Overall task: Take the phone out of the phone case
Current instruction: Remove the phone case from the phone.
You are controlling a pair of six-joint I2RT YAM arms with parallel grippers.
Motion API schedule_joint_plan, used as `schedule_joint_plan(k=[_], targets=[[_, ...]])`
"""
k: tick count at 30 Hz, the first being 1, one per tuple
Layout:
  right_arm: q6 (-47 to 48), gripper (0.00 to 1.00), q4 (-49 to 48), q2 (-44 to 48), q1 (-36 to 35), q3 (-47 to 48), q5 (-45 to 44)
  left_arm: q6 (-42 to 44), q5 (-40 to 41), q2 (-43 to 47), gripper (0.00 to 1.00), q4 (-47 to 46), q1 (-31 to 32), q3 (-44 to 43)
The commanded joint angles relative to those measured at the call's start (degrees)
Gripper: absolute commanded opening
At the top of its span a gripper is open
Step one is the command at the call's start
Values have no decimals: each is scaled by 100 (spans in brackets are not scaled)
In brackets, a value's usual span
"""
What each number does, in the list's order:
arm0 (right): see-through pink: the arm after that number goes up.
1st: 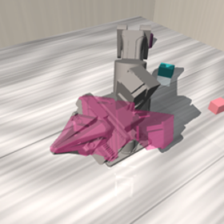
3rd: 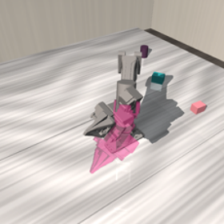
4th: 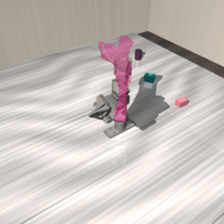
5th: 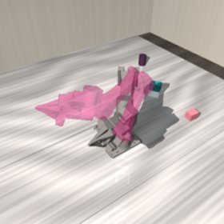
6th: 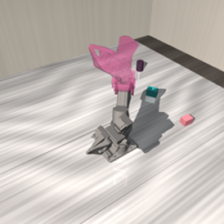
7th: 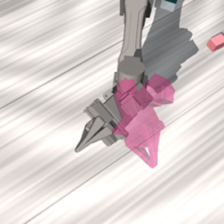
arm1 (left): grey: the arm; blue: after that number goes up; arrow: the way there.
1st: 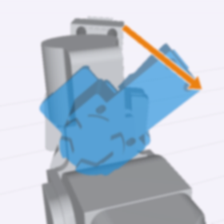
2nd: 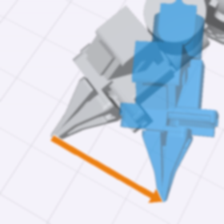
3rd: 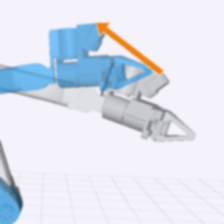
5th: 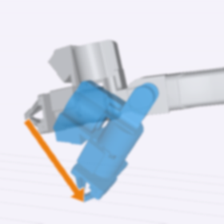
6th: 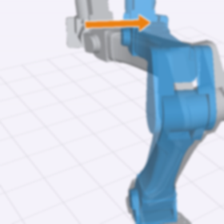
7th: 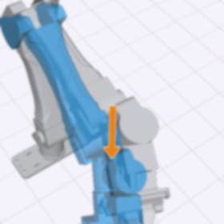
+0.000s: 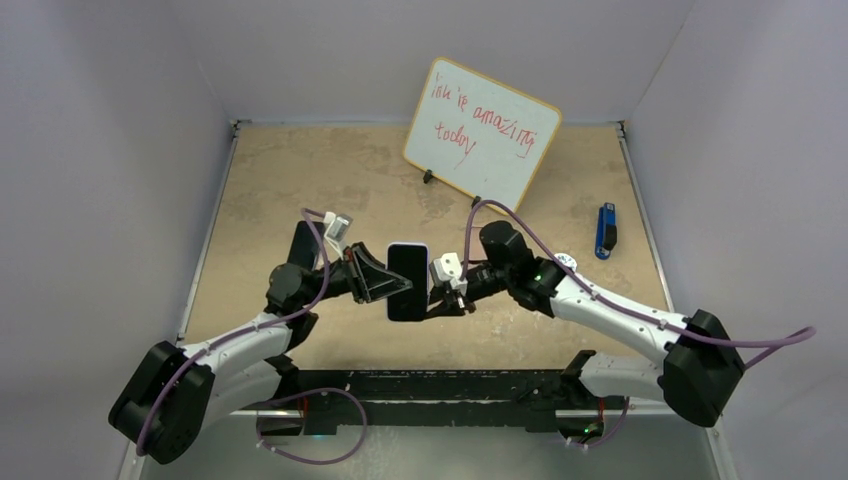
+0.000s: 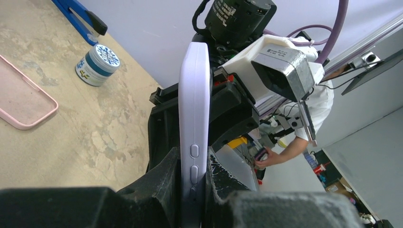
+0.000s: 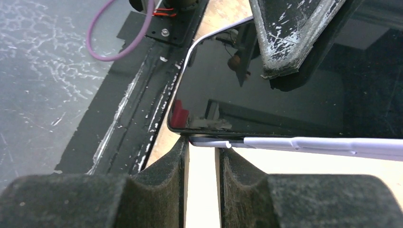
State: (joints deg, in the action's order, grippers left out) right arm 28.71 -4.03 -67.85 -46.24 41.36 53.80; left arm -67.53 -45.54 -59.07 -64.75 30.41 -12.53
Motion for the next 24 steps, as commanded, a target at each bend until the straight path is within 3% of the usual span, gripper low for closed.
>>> schedule_joint_plan(k=[1, 9, 14, 19, 24], targets=[[456, 0, -766, -105, -58, 360, -1019, -532, 59, 18, 0, -648, 123, -242], [-1410, 0, -3024, 235, -59, -608, -1601, -524, 578, 77, 0, -787, 118, 14], [-2773, 23, -4512, 698, -83, -1514, -1990, -324, 1096, 183, 0, -683, 112, 159], [-4157, 44, -5400, 1064, -232, -2325, -2949, -265, 1840, 253, 0, -847, 109, 315], [-5466, 57, -6705, 953, -419, -3134, -3846, -406, 2738, 273, 0, -1206, 116, 520]])
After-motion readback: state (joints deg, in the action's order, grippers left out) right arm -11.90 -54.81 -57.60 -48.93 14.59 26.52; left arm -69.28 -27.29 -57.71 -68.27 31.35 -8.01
